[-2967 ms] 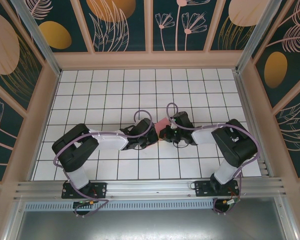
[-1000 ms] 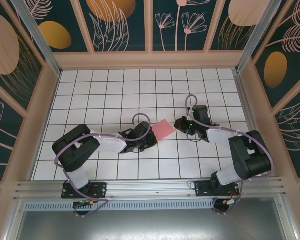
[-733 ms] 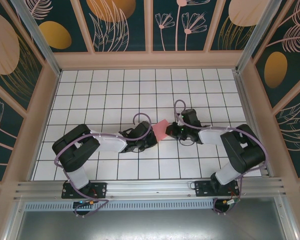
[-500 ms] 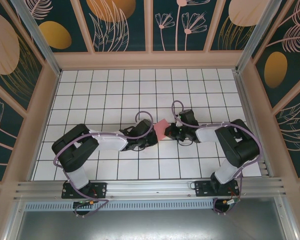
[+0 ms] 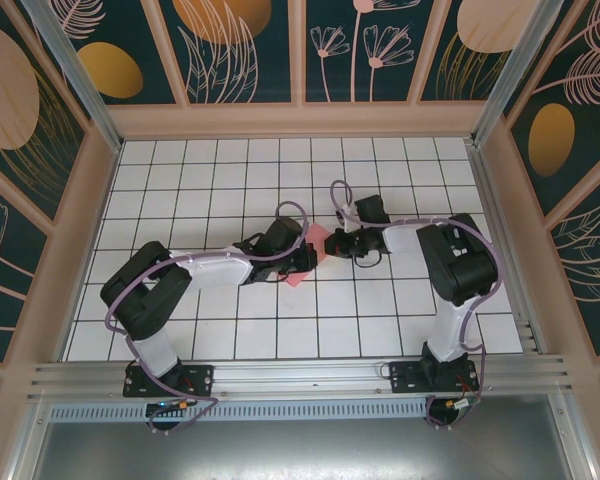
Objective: Fold a paper plane with a square sheet of paper (pick it up from the middle)
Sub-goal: First fold in half a square sheet of paper at the center of the table.
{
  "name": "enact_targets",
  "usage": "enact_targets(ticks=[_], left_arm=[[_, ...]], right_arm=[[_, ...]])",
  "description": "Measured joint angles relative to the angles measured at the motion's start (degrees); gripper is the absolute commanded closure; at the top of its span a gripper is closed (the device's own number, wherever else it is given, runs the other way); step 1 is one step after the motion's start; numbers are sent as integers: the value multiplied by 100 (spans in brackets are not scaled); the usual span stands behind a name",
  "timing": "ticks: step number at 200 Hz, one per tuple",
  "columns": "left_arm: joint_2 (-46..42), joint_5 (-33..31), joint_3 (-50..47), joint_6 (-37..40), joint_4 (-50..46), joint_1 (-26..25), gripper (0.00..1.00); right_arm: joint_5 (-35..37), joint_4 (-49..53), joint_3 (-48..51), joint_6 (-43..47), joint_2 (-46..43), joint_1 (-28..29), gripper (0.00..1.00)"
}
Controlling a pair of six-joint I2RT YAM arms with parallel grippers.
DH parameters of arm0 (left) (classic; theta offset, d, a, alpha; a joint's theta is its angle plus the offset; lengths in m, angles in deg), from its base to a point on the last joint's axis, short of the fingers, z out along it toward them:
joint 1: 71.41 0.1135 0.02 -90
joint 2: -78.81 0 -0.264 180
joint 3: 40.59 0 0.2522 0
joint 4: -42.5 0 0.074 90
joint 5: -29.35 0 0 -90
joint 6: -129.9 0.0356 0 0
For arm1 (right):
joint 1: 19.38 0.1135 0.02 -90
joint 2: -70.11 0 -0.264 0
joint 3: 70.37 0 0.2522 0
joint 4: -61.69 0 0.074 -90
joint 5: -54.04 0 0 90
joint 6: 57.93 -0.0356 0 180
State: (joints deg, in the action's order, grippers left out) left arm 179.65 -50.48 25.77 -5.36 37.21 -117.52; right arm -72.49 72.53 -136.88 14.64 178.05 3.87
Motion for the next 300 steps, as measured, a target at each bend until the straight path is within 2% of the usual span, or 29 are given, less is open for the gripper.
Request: enact_targets(ticks=[40,87,120,237,269,300], left_arm=[[264,-42,212,337,-245,131,100],[391,-625,334,452,-791,160,100],[389,-686,232,365,-870,160,100],[131,229,-417,-632,-291,195,100],[129,317,-417,-621,-129,195,100],[129,522,-417,-291,251,195,100]], right_arm=[[-48,199,-208,321,87,-2,100],[33,238,-229,249,87,-2,100],[133,234,-249,50,87,4,100],[238,-9,-302,-660,87,107,100],[238,-79,-271,-737,87,166,100],[240,-74,-238,-732,98,168,100]])
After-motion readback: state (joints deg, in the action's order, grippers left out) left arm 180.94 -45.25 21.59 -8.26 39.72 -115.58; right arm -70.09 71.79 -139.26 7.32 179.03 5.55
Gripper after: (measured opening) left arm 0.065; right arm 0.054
